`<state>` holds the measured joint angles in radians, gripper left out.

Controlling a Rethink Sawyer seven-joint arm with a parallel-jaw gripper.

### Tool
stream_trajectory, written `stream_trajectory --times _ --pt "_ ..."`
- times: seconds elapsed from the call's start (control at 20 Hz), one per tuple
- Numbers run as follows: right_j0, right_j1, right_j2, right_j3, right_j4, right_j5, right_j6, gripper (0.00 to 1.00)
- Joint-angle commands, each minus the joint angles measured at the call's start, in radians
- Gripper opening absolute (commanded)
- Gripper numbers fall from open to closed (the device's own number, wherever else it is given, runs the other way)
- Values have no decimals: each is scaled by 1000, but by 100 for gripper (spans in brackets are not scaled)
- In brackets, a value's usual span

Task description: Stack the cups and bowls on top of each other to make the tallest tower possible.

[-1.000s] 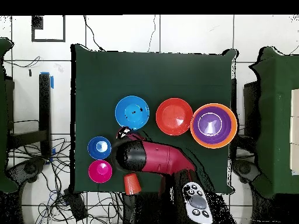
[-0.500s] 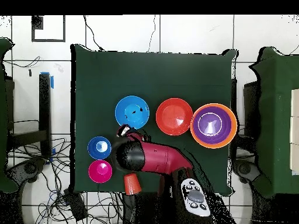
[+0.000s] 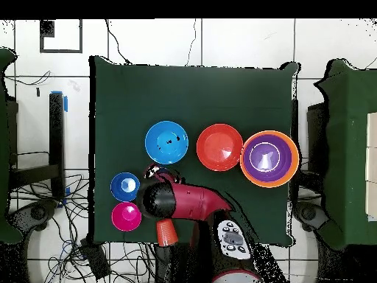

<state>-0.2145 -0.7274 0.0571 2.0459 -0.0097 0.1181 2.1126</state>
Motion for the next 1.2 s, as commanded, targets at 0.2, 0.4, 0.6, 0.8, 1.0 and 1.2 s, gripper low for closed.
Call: stream_trajectory --times 0.2,0.4,0.6,0.8,1.0,1.2 --pt "108 75 -69 -28 9 -19 144 100" --pt "103 94 -64 -26 7 -25 133 100" --pt "102 108 -68 -32 3 -23 125 100" --pt "113 151 -91 -53 -3 -49 123 100" --pt "141 194 -138 -82 1 -78 130 100" --pt "164 221 -176 -107 8 -98 133 100"
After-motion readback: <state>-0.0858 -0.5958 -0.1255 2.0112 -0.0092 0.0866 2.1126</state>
